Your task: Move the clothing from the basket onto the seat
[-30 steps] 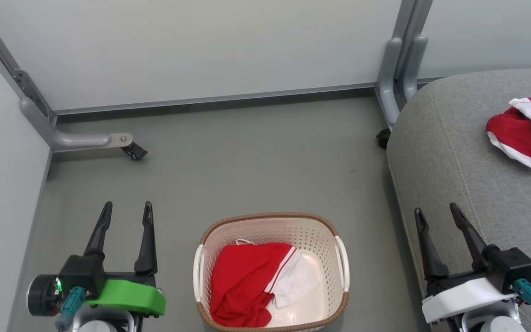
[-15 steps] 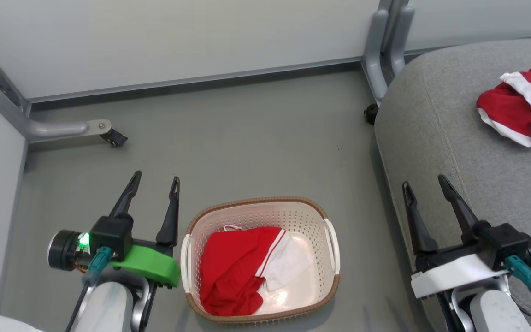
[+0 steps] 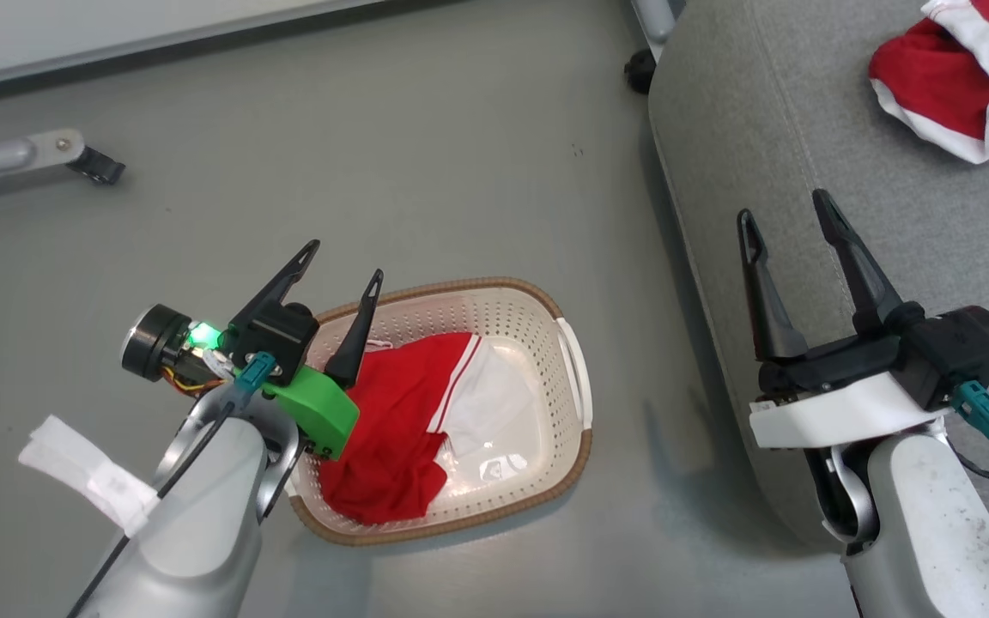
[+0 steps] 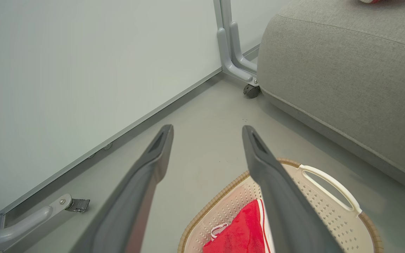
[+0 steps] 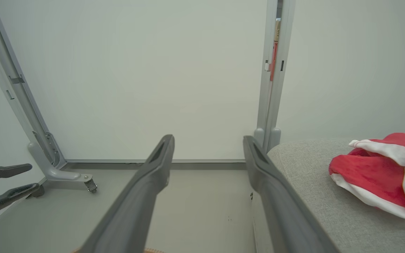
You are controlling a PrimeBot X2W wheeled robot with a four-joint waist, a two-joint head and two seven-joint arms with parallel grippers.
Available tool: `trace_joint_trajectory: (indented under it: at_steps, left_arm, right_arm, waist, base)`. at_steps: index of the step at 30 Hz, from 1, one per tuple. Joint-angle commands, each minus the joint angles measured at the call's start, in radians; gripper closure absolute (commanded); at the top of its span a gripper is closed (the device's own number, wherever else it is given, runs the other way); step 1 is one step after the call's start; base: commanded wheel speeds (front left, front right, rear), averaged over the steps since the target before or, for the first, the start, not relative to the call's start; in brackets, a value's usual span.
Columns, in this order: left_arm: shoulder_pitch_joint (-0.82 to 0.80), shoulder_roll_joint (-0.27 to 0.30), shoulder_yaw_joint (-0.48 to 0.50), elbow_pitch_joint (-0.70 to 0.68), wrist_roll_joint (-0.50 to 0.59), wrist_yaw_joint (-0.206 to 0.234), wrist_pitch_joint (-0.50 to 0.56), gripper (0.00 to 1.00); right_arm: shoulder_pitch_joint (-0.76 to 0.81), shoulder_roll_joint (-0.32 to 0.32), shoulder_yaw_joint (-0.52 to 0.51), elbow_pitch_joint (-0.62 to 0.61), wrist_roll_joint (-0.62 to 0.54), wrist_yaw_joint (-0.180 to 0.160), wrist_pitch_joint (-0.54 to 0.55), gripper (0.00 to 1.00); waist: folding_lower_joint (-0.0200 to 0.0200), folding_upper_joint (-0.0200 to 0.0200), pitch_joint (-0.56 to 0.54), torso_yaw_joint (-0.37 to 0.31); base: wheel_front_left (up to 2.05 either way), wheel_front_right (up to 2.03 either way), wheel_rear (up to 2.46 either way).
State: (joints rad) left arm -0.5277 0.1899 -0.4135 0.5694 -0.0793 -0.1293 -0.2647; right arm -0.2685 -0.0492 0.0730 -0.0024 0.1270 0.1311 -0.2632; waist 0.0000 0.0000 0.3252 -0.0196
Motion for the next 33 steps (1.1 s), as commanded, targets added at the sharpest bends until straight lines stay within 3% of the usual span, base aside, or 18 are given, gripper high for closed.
trace_joint_trajectory:
  at_steps: [1,23,33]
  left_arm:
    - [-0.038,0.014,-0.018,0.02,-0.015,-0.001,0.001,0.0]
    - [-0.379,0.056,-0.463,0.496,-0.047,0.0,0.003,0.0]
    - [-0.492,0.059,-0.667,0.655,-0.076,0.0,0.117,0.0]
  right_arm:
    - [-0.024,-0.002,-0.001,-0.009,-0.002,-0.001,-0.002,0.0]
    - [-0.209,-0.002,0.05,-0.071,-0.019,-0.001,-0.002,0.0]
    - [-0.255,-0.002,0.063,-0.096,-0.013,-0.001,-0.002,0.0]
  waist:
    - [0.0,0.0,0.114,-0.074]
    - [0.0,0.0,0.423,-0.124]
    - [0.0,0.0,0.527,-0.14]
  base:
    - [0.0,0.0,0.0]
    - [0.0,0.0,0.0]
    - [0.0,0.0,0.0]
